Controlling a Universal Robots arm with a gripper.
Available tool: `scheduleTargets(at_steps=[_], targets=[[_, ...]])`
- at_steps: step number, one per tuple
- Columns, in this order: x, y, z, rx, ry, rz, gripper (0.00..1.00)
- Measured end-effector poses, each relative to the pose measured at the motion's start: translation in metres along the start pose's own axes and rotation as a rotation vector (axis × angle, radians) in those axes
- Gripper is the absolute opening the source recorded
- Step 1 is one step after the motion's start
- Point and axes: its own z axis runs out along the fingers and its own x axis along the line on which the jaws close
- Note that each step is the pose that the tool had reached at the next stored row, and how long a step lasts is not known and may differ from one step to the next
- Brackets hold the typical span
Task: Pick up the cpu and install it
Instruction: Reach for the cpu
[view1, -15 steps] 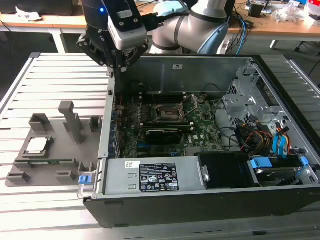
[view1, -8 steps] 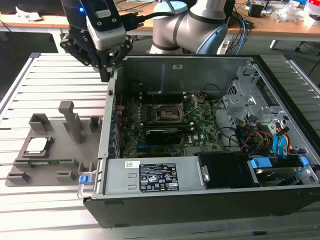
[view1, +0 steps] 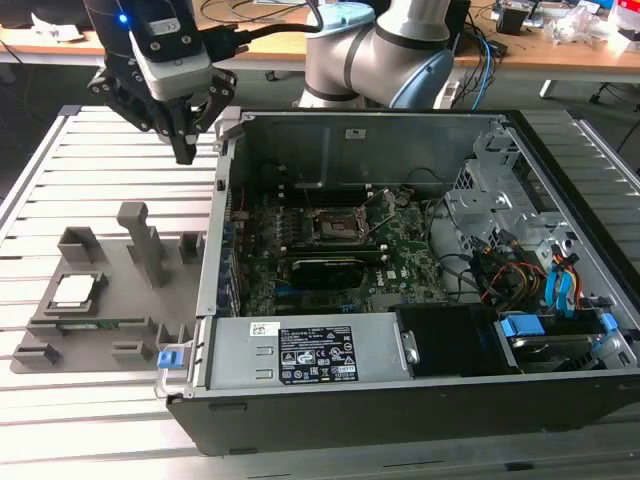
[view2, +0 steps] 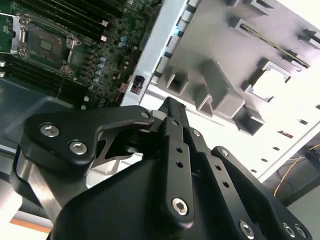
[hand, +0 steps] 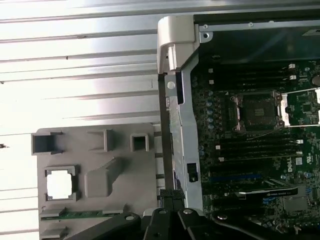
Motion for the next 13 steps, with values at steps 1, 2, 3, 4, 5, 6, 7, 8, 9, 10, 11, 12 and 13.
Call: scheduleTargets(at_steps=[1,2,3,4,5,6,7,8,9,10,11,12,13], targets=[[0.0035,-0.0003,-0.0001,0.0,0.0001,0.0,0.11],[0.0069,-0.0005,-0.0002,0.0,0.0,0.0,0.11],[0.0103,-0.0008,-0.0003,0.0,0.0001,0.0,0.11],[0.0119,-0.0009,-0.0003,0.0,0.0001,0.0,0.11],[0.0137,-0.001,-0.0004,0.0,0.0001,0.0,0.11],[0.0171,-0.0013,-0.0005,0.0,0.0,0.0,0.11],[0.019,-0.0014,-0.0005,0.0,0.0,0.0,0.11],[0.0205,-0.0015,-0.0005,0.0,0.0,0.0,0.11],[0.0217,-0.0016,-0.0006,0.0,0.0,0.0,0.11],[0.023,-0.0017,-0.0006,0.0,0.0,0.0,0.11],[0.0247,-0.0018,-0.0006,0.0,0.0,0.0,0.11],[0.0258,-0.0019,-0.0007,0.0,0.0,0.0,0.11],[0.0283,-0.0021,-0.0007,0.0,0.0,0.0,0.11]])
